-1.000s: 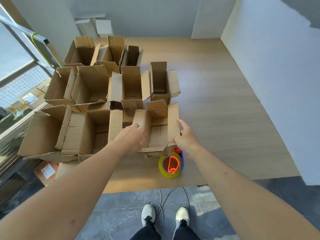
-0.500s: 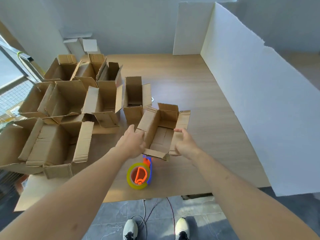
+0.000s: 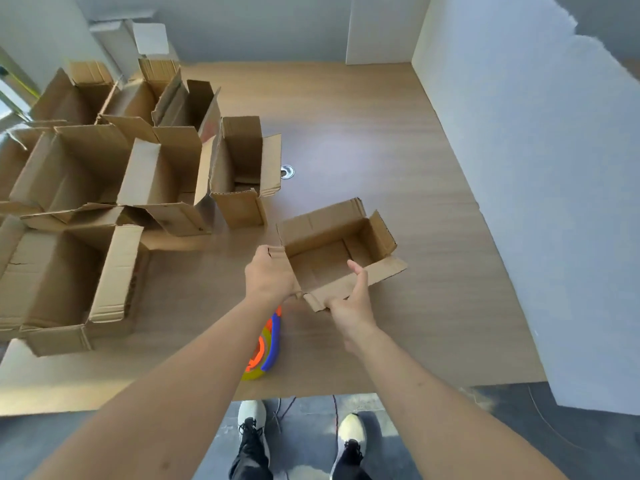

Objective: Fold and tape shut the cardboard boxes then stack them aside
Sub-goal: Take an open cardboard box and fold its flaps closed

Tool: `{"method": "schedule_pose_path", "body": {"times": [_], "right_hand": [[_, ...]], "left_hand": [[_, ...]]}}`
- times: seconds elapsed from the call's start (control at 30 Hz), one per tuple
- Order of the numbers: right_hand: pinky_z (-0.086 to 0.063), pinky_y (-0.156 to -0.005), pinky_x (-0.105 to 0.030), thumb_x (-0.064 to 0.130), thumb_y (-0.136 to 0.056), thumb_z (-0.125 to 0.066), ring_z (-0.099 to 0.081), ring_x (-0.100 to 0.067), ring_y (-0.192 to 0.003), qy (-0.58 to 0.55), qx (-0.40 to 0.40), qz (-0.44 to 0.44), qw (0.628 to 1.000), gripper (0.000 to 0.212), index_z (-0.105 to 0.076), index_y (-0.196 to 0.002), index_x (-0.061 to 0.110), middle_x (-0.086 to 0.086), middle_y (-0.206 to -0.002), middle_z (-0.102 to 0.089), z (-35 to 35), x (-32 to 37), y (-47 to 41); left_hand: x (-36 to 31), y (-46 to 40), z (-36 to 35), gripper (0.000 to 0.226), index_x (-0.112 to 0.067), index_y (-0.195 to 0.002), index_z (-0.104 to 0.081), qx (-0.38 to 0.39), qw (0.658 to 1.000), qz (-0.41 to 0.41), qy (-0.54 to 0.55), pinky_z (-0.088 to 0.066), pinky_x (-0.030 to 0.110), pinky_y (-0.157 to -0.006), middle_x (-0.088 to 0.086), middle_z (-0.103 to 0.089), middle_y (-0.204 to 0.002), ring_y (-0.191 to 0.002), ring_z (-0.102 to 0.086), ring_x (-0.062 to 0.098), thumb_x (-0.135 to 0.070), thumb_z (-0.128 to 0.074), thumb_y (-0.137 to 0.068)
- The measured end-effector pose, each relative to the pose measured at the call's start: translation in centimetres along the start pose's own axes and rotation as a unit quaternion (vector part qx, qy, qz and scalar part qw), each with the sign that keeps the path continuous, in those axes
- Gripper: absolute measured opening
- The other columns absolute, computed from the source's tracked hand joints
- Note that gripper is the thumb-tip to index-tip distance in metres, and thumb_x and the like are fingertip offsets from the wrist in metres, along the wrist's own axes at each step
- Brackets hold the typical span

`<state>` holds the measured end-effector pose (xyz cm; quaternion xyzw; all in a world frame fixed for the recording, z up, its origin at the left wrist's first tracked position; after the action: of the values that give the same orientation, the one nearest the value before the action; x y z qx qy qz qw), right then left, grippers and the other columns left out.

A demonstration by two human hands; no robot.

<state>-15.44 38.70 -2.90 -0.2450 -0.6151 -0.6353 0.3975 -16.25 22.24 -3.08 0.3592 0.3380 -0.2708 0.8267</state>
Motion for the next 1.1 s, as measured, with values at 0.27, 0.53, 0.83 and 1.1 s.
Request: {"method": "schedule_pose_path", "body": {"times": [0.27,0.53,0.83,1.1], "right_hand": [[-0.044,-0.086,-0.038,0.031,-0.089,-0.074,-0.047,-0.023,-0.092,0.023,-0.223,-0.034,0.974,0.094,-0.01,-0.156,0.046,-0.011,-0.15,-0.032,0.4,-0.2,-3.8],[-0.049,-0.104,-0.038,0.04,-0.091,-0.062,-0.053,-0.017,-0.122,0.238,-0.106,0.046,0.964,0.059,-0.049,-0.149,0.042,0.004,-0.154,-0.03,-0.8,-0.2,-6.5],[-0.035,-0.113,-0.044,0.052,-0.097,-0.044,-0.033,-0.03,-0.139,0.38,-0.07,0.029,0.922,0.059,-0.046,-0.153,0.033,0.001,-0.157,-0.033,-1.2,0.4,-7.6],[-0.045,-0.098,-0.04,0.052,-0.096,-0.038,-0.048,-0.03,-0.126,0.388,-0.105,0.015,0.916,0.048,-0.067,-0.132,0.037,0.003,-0.142,-0.049,-0.8,1.0,-8.5]], "left_hand": [[2.3,-5.5,3.9,0.047,-0.025,-0.126,-0.054,0.017,0.986,-0.092,-0.138,-0.052,0.034,-0.076,0.006,-0.065,-0.105,-0.095,-0.061,0.028,-0.009,-0.061,-0.083],[3.7,-7.9,4.0,0.058,-0.016,-0.146,-0.048,0.024,0.974,-0.135,-0.178,-0.047,0.034,-0.087,0.006,-0.058,-0.115,-0.103,-0.06,0.025,-0.025,-0.071,-0.093],[6.3,-6.5,5.8,0.16,-0.012,-0.163,0.009,0.289,0.83,-0.24,-0.412,-0.01,0.041,-0.126,-0.01,0.02,-0.163,-0.153,0.018,0.024,-0.095,-0.069,-0.05],[5.9,-7.5,4.3,0.055,-0.005,-0.141,-0.055,0.198,0.875,-0.286,-0.337,-0.043,0.038,-0.108,-0.002,-0.029,-0.162,-0.133,-0.048,0.027,-0.045,-0.054,-0.103]]}}
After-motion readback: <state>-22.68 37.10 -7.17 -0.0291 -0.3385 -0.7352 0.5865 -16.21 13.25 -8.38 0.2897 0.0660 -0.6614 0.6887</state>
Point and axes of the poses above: each hand's wrist, its own y-axis away from the middle knuckle, its own z-axis out of the back of the hand, x = y × z, the point moved 1 cm from there along -y, towards the middle knuckle
